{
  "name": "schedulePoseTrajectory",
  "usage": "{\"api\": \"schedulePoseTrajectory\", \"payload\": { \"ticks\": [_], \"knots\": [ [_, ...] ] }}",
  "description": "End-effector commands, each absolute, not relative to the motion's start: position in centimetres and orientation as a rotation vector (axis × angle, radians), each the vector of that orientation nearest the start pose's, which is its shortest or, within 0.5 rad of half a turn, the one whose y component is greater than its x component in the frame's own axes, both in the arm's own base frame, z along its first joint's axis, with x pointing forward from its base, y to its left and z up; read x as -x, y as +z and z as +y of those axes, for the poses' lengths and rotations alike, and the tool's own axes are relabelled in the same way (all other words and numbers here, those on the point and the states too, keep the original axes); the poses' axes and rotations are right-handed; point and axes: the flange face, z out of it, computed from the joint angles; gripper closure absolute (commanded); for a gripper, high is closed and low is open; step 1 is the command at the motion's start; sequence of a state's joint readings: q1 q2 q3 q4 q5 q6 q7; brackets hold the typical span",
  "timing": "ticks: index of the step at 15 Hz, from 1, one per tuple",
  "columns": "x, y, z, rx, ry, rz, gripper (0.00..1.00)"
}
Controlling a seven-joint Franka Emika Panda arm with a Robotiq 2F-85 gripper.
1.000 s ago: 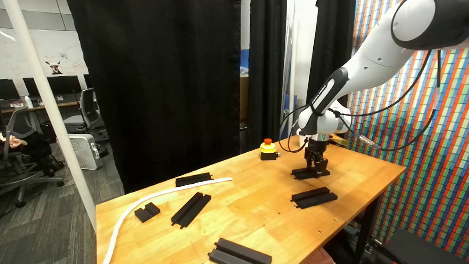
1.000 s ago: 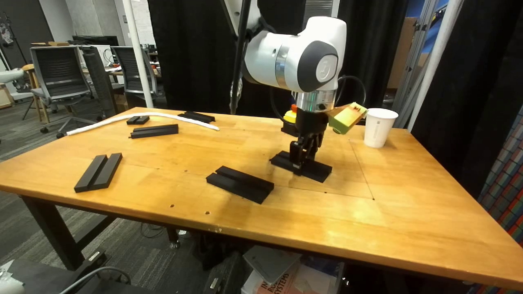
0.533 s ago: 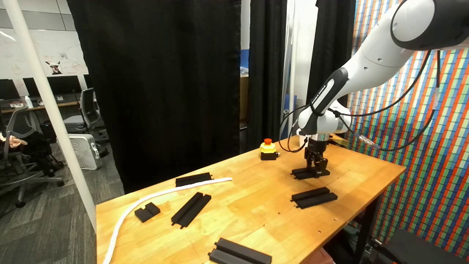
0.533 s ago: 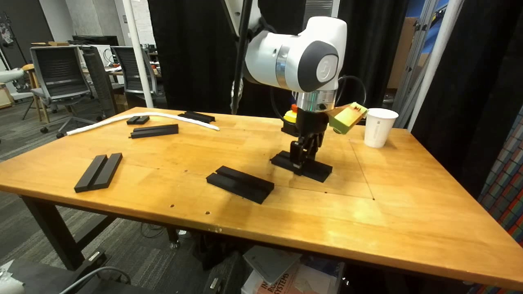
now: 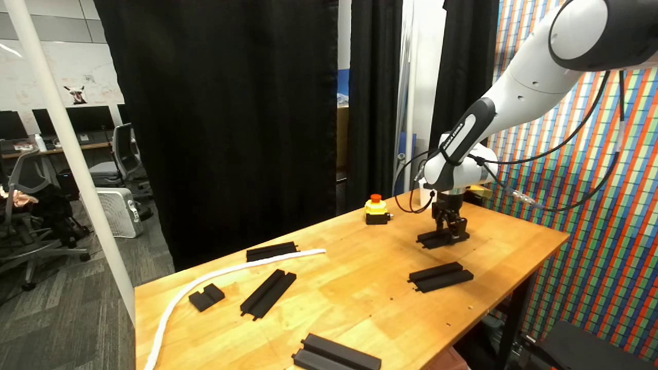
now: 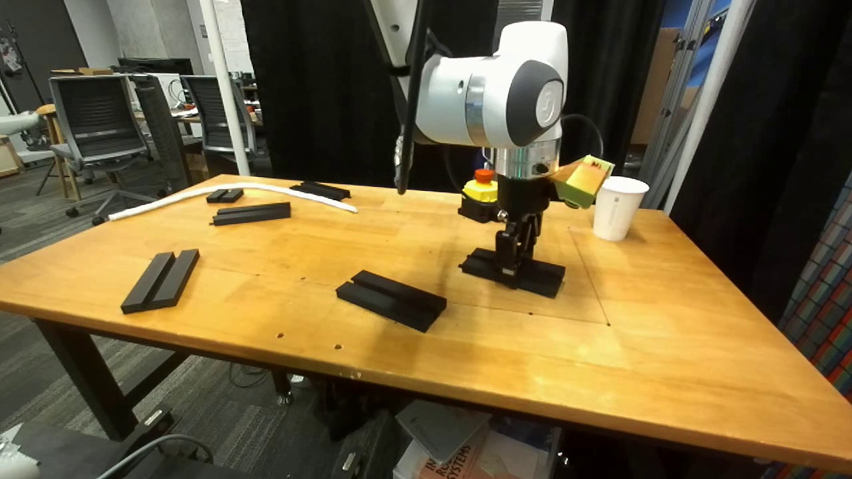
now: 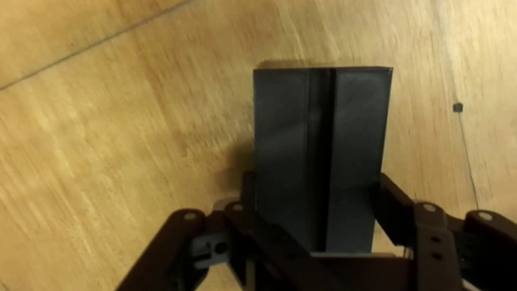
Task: Align all the black objects in a straight line.
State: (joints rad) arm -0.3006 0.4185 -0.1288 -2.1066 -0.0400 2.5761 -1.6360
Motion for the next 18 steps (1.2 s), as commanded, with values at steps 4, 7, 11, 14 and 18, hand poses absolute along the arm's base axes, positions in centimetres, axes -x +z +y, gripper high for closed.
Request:
{"api": "schedulePoseTrajectory", "payload": {
  "ticks": [4,7,11,14,18],
  "knots": [
    [-53.8,23.3,-28.9,2.642,0.121,-1.970,0.55],
    [-54.1,23.4,-30.8,2.653,0.122,-1.967,0.55],
    [-54.7,22.7,-32.9,2.640,0.122,-1.981,0.55],
    [-55.3,22.4,-33.4,2.611,0.115,-2.024,0.55],
    [-56.2,22.3,-33.0,2.560,0.121,-2.093,0.55]
  ]
}}
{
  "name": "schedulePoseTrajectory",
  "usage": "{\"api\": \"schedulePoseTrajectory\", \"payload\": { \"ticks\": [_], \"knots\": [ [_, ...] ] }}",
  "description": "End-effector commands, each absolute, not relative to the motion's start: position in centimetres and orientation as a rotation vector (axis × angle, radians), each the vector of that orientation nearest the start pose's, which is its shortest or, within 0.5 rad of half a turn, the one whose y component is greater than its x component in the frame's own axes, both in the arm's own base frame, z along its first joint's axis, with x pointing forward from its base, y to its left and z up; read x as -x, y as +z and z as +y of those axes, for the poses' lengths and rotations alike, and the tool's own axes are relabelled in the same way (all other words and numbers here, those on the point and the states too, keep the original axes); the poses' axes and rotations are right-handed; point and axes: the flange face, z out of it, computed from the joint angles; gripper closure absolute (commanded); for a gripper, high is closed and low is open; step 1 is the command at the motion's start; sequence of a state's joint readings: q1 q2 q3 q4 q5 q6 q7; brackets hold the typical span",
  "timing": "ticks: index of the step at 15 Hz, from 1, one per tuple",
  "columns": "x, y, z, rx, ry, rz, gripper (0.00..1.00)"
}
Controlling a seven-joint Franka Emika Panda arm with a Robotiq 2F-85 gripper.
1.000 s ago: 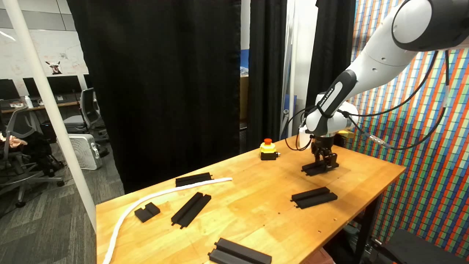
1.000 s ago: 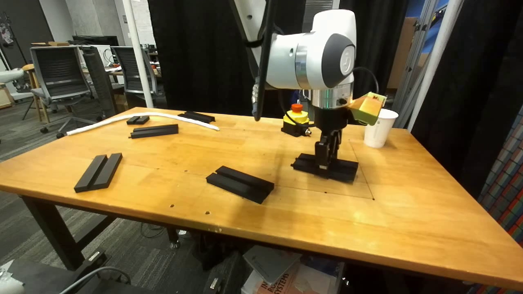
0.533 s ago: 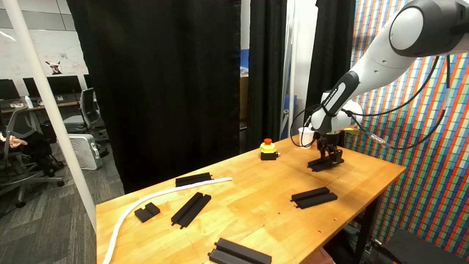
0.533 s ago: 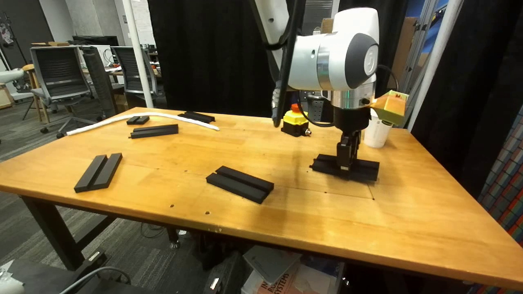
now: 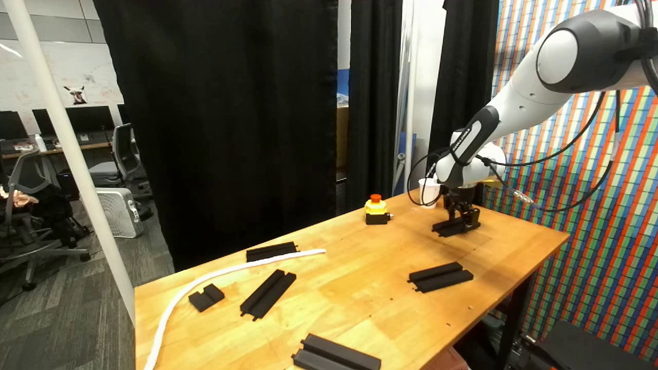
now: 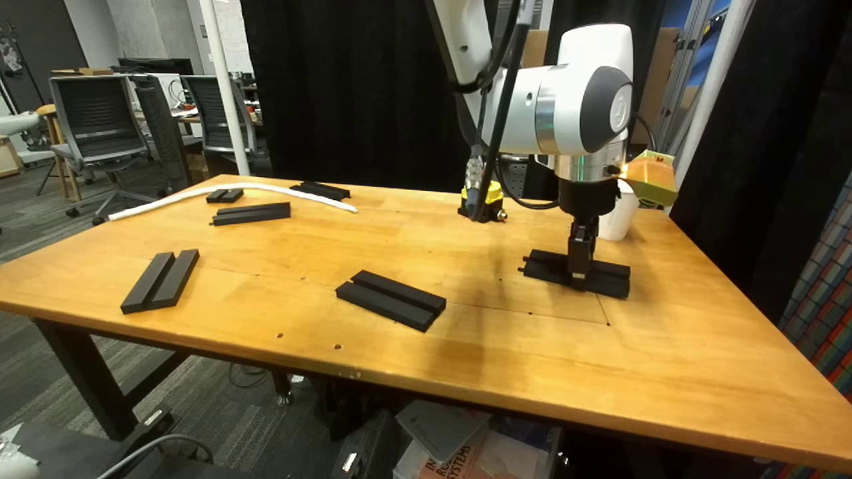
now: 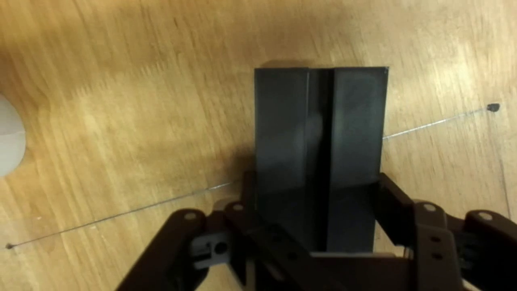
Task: Align all the black objects in a straight line.
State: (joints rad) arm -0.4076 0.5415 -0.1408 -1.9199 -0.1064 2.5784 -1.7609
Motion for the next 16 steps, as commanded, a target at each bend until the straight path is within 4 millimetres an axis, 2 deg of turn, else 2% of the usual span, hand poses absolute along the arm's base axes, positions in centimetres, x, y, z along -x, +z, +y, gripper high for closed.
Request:
{"api": "schedulePoseTrajectory", "payload": {
  "ticks": [1,11,12,16],
  "knots": [
    [-56.4,22.2,-32.7,2.543,0.124,-2.112,0.55],
    [-56.9,21.9,-31.7,2.450,0.122,-2.195,0.55],
    [-56.9,21.9,-31.7,2.451,0.131,-2.183,0.07],
    [-56.6,22.1,-31.0,2.456,0.132,-2.133,0.00]
  ]
}}
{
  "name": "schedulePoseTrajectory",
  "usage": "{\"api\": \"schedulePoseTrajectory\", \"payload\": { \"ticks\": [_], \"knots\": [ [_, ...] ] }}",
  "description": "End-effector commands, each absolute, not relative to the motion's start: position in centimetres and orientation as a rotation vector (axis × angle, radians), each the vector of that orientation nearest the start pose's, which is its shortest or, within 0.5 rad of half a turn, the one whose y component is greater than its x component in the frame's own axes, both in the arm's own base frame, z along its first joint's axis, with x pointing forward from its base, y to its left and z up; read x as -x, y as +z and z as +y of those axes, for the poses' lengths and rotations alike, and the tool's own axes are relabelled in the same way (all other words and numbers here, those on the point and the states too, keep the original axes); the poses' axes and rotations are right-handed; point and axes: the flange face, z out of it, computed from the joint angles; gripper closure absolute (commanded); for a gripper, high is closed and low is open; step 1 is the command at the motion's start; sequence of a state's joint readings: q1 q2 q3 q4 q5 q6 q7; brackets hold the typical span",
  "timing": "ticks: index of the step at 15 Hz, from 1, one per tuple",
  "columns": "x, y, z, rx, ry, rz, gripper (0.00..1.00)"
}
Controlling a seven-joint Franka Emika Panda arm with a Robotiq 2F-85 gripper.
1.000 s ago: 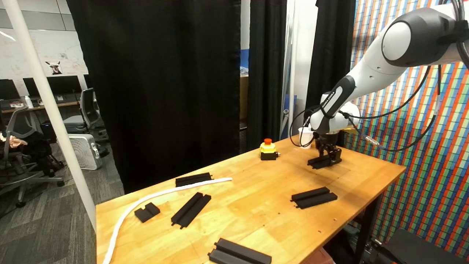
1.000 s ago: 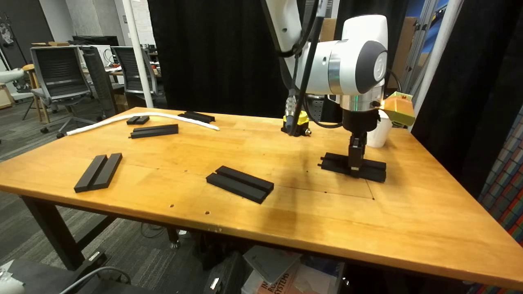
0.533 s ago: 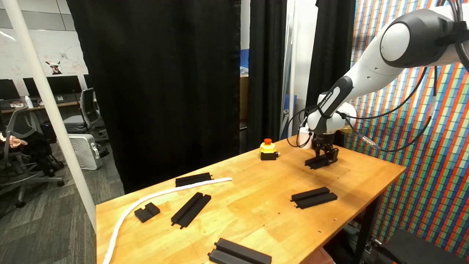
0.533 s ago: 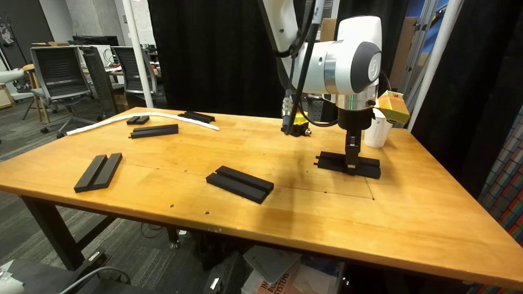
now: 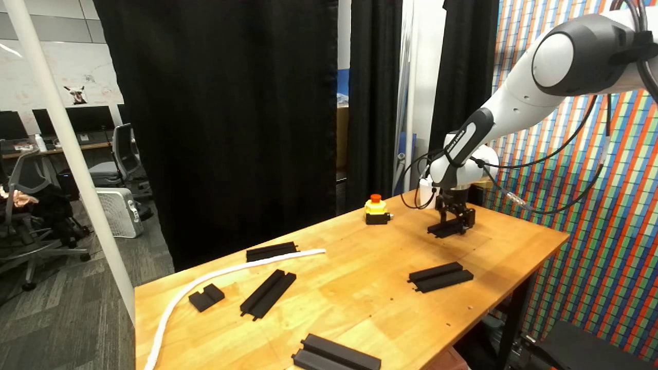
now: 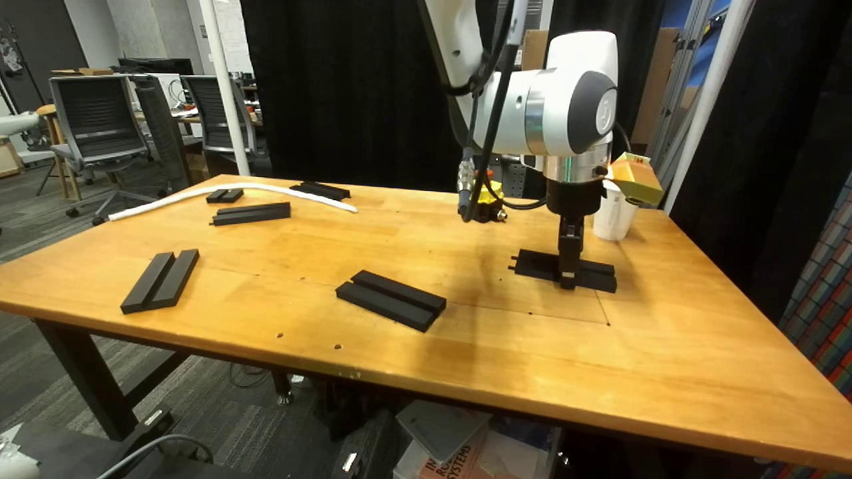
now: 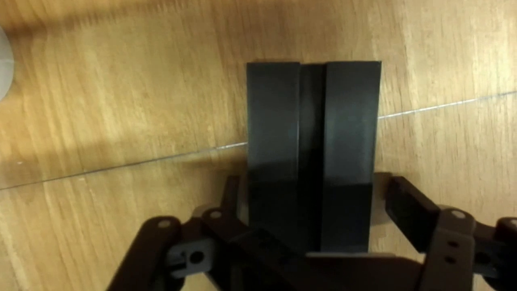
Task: Align all the black objects in a straight line.
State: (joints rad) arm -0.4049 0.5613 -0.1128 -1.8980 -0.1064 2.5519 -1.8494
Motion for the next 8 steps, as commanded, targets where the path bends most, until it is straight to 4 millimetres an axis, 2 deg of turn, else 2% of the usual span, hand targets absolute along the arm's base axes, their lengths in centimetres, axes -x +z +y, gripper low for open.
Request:
{"api": "schedulePoseTrajectory", "payload": {
  "ticks": [1,4,8],
  "knots": [
    [-56.4,22.5,-30.7,2.463,0.136,-2.099,0.00],
    [-55.7,24.0,-29.2,2.519,0.158,-1.993,0.00],
    [-54.9,26.8,-25.4,2.581,0.149,-1.853,0.00]
  ]
}}
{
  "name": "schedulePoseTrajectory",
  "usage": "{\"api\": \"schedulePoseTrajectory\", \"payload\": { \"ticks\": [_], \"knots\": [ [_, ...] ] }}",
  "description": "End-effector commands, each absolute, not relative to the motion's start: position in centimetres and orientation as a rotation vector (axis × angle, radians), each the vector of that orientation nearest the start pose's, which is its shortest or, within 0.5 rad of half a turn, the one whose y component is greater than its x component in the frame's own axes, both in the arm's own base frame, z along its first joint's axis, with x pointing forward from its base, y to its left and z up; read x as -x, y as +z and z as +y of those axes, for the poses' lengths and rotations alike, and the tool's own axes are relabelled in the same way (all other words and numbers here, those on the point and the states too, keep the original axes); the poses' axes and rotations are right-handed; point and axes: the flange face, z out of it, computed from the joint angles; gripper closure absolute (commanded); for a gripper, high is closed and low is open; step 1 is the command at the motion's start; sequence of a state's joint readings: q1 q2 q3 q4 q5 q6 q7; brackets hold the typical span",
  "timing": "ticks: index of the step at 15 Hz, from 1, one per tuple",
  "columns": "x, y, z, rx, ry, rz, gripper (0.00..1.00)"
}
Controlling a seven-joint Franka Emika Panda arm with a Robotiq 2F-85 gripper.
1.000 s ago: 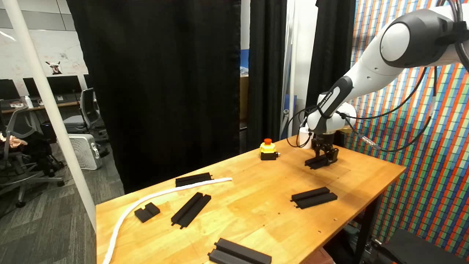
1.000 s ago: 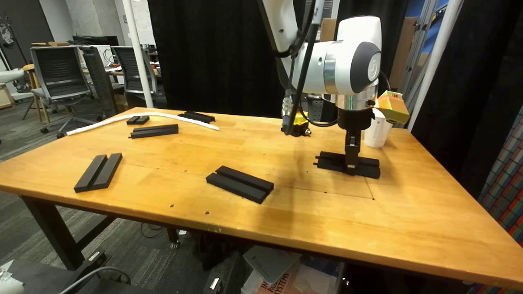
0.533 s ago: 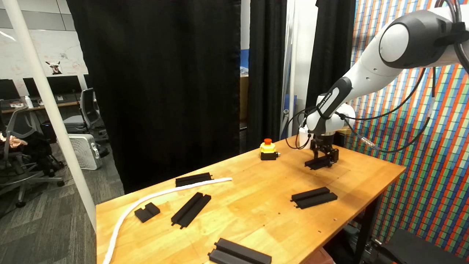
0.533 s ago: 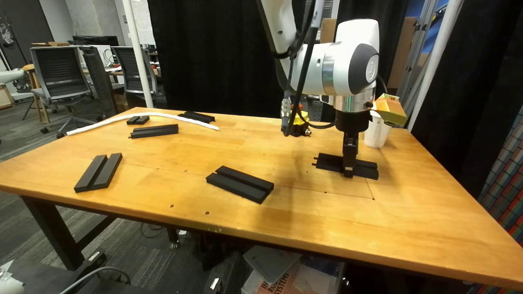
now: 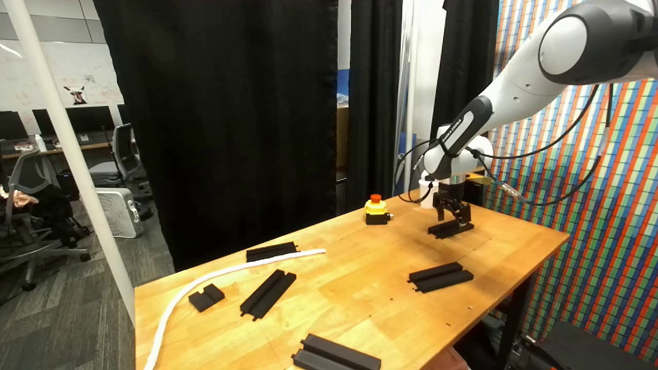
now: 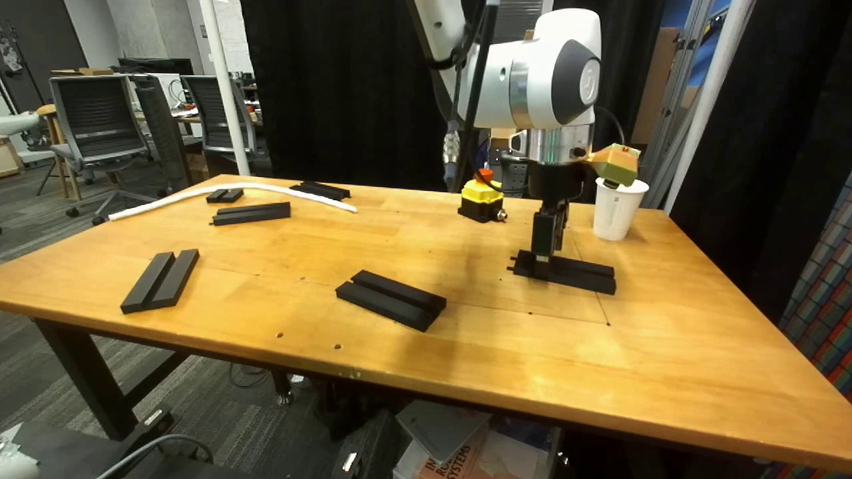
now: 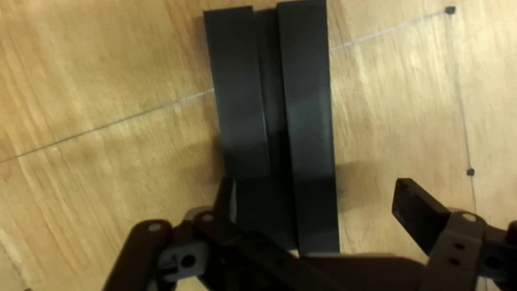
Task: Align all the black objects in a straight line.
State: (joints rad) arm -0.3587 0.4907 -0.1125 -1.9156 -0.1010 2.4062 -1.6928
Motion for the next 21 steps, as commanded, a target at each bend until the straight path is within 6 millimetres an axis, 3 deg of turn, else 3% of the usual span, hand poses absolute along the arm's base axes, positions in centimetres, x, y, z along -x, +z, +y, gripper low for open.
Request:
{"api": "schedulePoseTrajectory", "payload": {
  "ticks": [1,3,8,12,15,21],
  "knots": [
    [-54.7,27.3,-24.4,2.596,0.140,-1.823,0.00],
    [-54.1,28.0,-22.0,2.599,0.139,-1.715,0.00],
    [-51.8,27.1,-15.1,2.600,0.174,-1.316,0.00],
    [-50.5,25.8,-11.6,2.602,0.116,-1.199,0.00],
    [-49.3,24.7,-9.8,2.602,0.105,-1.190,0.00],
    [-46.3,22.0,-7.3,2.657,0.072,-1.373,0.00]
  ]
}}
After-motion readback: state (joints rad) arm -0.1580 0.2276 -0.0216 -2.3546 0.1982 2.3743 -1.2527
